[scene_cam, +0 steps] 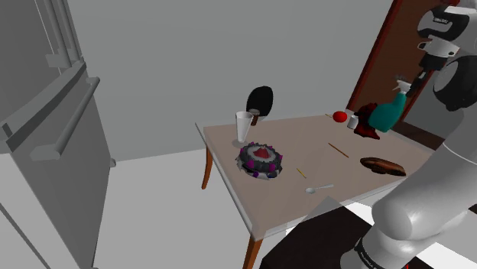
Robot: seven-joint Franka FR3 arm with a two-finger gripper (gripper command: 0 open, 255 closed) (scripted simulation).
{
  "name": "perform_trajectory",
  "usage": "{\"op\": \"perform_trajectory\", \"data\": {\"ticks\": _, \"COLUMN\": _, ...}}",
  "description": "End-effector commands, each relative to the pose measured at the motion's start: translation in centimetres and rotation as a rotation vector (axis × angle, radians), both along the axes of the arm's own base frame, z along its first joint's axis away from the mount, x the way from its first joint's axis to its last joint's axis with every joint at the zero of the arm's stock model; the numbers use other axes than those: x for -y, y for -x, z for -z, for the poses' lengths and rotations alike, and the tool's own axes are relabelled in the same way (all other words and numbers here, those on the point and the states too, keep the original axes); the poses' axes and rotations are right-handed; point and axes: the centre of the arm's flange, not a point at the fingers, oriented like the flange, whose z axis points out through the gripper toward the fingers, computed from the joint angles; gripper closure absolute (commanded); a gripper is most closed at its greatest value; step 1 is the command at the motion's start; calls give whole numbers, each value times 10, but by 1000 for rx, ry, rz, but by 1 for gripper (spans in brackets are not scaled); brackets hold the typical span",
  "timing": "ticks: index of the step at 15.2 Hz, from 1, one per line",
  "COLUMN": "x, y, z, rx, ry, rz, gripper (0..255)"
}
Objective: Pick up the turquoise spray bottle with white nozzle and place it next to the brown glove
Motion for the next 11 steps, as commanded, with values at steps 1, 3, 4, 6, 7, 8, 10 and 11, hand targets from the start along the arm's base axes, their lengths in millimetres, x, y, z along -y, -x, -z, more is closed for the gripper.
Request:
{"op": "perform_trajectory", "data": {"ticks": 1, "x": 13, "y": 21, "z": -2, "rx": 0, "ry": 1, "rz": -2, "gripper": 255}}
{"op": "perform_trajectory", "data": {"ticks": 3, "x": 13, "y": 21, "z": 8, "rx": 0, "ry": 1, "rz": -2, "gripper": 255}}
{"op": "perform_trajectory", "data": {"ticks": 4, "x": 13, "y": 21, "z": 13, "rx": 0, "ry": 1, "rz": -2, "gripper": 255}}
{"op": "perform_trajectory", "data": {"ticks": 6, "x": 13, "y": 21, "z": 24, "rx": 0, "ry": 1, "rz": -2, "gripper": 255}}
{"op": "perform_trajectory", "data": {"ticks": 7, "x": 13, "y": 21, "z": 29, "rx": 0, "ry": 1, "rz": -2, "gripper": 255}}
{"op": "perform_trajectory", "data": {"ticks": 8, "x": 13, "y": 21, "z": 34, "rx": 0, "ry": 1, "rz": -2, "gripper": 255}}
{"op": "perform_trajectory", "data": {"ticks": 10, "x": 13, "y": 21, "z": 45, "rx": 0, "ry": 1, "rz": -2, "gripper": 255}}
{"op": "perform_trajectory", "data": {"ticks": 11, "x": 13, "y": 21, "z": 50, "rx": 0, "ry": 1, "rz": -2, "gripper": 255}}
